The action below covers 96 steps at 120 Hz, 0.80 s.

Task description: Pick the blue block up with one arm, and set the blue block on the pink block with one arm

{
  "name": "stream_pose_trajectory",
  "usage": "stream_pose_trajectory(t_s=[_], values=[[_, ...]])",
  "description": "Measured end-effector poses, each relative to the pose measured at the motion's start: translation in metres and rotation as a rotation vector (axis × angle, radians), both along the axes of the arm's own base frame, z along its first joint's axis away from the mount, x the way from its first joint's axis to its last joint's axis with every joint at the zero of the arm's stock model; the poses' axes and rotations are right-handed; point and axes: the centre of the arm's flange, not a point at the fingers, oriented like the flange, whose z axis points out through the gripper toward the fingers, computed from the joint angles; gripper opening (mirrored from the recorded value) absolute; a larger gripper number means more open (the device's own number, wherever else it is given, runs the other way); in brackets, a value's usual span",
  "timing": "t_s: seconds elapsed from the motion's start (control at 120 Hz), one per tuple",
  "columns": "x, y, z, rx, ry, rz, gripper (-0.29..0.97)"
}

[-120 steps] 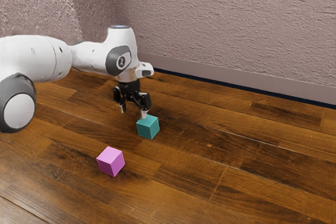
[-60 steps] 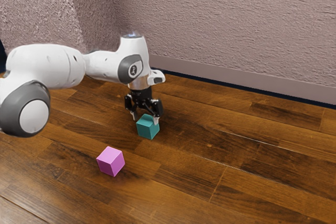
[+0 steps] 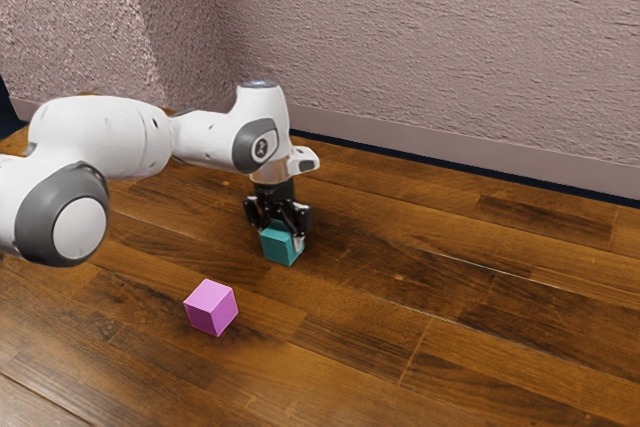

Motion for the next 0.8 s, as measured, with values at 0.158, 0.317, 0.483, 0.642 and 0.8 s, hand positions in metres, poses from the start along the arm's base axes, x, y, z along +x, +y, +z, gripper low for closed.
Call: stream_pose_trajectory(t_s=[0.158, 0.317, 0.483, 0.642, 0.8], values=[[-0.001, -0.002, 0.008, 0.002, -0.008, 0.006, 0.35], [-0.03, -0.001, 0.05, 0.031, -0.01, -0.005, 0.33], [-0.087, 0.008, 0.08, 0.057, 0.009, -0.01, 0.34], [-0.126, 0.021, 0.089, 0.064, 0.013, -0.007, 0.34], [-0.151, 0.022, 0.099, 0.07, -0.001, -0.029, 0.34]])
